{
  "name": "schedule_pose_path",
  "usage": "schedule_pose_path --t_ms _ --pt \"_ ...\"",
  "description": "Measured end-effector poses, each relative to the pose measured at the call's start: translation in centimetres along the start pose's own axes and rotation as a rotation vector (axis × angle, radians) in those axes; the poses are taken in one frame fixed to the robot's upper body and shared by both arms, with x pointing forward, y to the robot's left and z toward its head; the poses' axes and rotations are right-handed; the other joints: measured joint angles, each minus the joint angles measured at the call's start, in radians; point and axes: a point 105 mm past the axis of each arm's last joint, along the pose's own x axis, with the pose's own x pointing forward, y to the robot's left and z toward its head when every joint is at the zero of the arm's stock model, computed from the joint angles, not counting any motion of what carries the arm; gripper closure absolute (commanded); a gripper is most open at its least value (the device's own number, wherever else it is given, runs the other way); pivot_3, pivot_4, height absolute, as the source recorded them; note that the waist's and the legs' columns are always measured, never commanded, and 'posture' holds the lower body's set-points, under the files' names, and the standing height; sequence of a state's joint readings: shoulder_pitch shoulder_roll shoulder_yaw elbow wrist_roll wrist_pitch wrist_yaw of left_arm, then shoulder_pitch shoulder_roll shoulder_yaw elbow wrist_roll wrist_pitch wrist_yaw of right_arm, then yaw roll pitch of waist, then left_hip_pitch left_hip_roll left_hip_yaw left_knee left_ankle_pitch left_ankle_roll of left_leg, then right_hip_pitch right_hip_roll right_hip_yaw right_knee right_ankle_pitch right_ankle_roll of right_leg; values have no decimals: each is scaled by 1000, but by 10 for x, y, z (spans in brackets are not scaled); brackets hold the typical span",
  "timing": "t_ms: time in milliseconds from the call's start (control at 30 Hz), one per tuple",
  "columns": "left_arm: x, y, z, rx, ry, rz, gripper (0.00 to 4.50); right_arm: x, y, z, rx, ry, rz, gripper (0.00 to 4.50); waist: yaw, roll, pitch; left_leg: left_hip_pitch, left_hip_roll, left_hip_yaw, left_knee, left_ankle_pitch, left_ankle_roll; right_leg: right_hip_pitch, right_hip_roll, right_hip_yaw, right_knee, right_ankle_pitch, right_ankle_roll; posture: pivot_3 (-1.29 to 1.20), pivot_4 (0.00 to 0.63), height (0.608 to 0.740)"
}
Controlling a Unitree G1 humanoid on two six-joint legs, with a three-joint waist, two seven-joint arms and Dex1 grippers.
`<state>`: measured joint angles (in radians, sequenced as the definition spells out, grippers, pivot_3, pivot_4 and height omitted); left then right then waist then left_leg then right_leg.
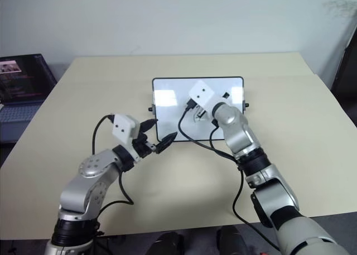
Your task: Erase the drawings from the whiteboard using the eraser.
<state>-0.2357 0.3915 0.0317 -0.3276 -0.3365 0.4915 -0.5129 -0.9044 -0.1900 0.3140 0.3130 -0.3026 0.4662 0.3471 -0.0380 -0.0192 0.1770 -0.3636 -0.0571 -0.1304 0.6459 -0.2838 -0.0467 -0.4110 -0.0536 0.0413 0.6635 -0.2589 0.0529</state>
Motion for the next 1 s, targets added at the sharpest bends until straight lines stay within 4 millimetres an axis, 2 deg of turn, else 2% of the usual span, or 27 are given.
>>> schedule_pose_path --t_ms 367,533,733,1000 --pt "-1 -1 2 4 -6 0 0 -11 28 -9 -11 23 101 3519 0 0 0 0 0 -1 0 0 0 0 0 0 0 0 0 0 150 740" --pt "-1 -1 2 4 -6 0 0 -13 31 -11 -11 35 117 3519 1 0 0 0 0 -1 0 0 0 0 0 -1 0 0 0 0 150 740" --pt "-1 -1 2 3 -6 -1 0 -13 26 -10 34 30 94 3519 4 0 0 0 0 -1 0 0 -1 0 0 -1 0 0 0 0 150 740" --pt "3 -3 7 12 -20 -18 0 -14 -3 -11 127 20 -49 3519 4 0 0 -1 0 -1 0 0 -1 -1 0 0 -1 0 0 0 150 740"
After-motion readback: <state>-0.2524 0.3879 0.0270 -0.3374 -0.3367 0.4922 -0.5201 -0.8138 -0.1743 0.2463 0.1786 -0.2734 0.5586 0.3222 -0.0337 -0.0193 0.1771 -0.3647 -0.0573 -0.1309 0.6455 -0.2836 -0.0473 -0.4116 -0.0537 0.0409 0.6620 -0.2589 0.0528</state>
